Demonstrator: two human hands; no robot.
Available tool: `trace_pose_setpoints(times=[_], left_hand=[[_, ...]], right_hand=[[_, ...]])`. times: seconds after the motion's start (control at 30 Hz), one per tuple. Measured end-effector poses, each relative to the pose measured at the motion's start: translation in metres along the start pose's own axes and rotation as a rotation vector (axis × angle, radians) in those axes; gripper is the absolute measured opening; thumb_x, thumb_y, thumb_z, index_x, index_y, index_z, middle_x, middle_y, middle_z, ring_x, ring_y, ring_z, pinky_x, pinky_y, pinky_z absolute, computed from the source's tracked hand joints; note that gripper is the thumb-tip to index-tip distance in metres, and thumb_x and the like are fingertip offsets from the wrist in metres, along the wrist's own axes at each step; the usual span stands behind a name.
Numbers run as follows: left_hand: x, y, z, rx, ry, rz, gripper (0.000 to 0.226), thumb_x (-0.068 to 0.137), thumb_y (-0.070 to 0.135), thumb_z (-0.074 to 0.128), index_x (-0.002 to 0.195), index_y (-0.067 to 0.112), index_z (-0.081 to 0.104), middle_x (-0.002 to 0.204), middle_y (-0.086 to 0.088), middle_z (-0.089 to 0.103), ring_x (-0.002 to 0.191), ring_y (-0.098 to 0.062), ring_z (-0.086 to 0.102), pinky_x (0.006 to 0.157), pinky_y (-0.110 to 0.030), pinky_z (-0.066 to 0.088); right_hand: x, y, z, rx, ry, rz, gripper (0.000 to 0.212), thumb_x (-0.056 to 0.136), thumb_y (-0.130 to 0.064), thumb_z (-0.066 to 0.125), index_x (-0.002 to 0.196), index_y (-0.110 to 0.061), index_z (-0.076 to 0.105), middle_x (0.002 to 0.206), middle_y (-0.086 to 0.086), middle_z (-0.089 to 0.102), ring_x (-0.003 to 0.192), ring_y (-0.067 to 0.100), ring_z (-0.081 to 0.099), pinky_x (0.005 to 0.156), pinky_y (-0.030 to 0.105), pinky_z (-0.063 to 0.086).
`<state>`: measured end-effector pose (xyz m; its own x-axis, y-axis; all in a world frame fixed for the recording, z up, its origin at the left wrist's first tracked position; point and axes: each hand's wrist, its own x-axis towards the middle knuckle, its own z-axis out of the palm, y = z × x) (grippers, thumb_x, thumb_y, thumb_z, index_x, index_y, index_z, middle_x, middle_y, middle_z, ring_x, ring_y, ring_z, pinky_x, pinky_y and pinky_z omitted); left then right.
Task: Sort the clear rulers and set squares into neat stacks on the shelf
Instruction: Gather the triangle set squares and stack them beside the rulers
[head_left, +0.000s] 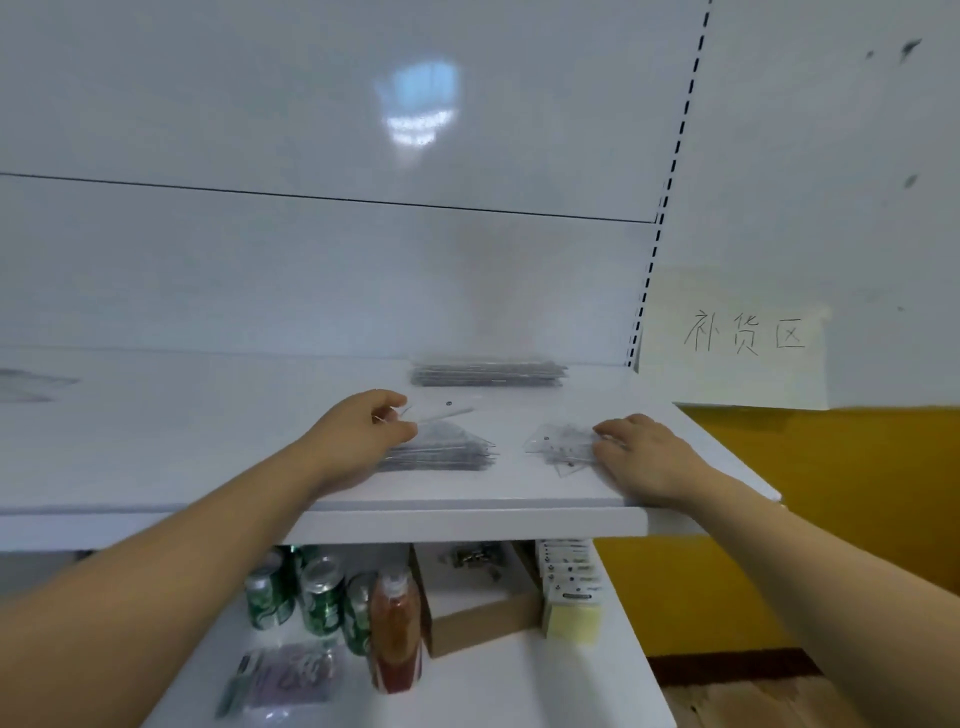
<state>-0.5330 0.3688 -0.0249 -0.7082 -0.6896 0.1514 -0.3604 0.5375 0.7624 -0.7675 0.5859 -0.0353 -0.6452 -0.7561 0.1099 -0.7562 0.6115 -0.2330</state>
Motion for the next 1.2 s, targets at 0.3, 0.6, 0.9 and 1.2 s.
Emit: trace_pose_setpoints(times=[0.3, 0.6, 0.9, 1.2], left_hand=[[-0.011, 0.007, 0.001, 0.180, -0.035, 0.058, 0.048, 0.089, 0.032, 0.060, 0.134, 0.018, 0.050, 0.133, 0.003, 0.049, 0.116, -0.011, 0.047, 0.098, -0.025, 0.034], [-0.017, 0.006, 0.009, 0.295, -0.040, 0.058, 0.057, 0.090, 0.035, 0.056, 0.143, 0.023, 0.039, 0.144, 0.001, 0.044, 0.127, -0.014, 0.046, 0.100, -0.023, 0.034], [-0.020, 0.011, 0.001, 0.352, -0.100, 0.039, 0.067, 0.086, 0.048, 0.060, 0.144, 0.027, 0.034, 0.145, 0.004, 0.042, 0.129, -0.014, 0.042, 0.104, -0.028, 0.034], [-0.058, -0.034, -0.086, 0.567, -0.062, -0.065, 0.065, 0.089, 0.049, 0.055, 0.145, 0.026, 0.031, 0.153, 0.004, 0.028, 0.139, -0.016, 0.030, 0.113, -0.031, 0.024]], right_hand=[[0.001, -0.020, -0.001, -0.154, -0.014, -0.217, 0.078, 0.083, -0.075, 0.030, 0.147, -0.031, 0.025, 0.152, -0.002, 0.033, 0.136, 0.021, 0.033, 0.111, 0.041, 0.028], [-0.006, -0.023, 0.008, -0.070, 0.019, -0.185, 0.065, 0.088, -0.066, 0.032, 0.144, -0.032, 0.029, 0.144, -0.002, 0.043, 0.125, 0.021, 0.044, 0.099, 0.038, 0.036], [-0.007, -0.036, -0.013, -0.203, 0.004, -0.222, 0.072, 0.087, -0.071, 0.025, 0.147, -0.031, 0.024, 0.151, -0.001, 0.035, 0.136, 0.022, 0.034, 0.113, 0.045, 0.020], [0.016, -0.188, -0.014, -0.182, -0.043, -0.444, 0.067, 0.092, -0.063, 0.030, 0.147, -0.025, 0.028, 0.152, 0.005, 0.033, 0.135, 0.028, 0.037, 0.108, 0.044, 0.033]])
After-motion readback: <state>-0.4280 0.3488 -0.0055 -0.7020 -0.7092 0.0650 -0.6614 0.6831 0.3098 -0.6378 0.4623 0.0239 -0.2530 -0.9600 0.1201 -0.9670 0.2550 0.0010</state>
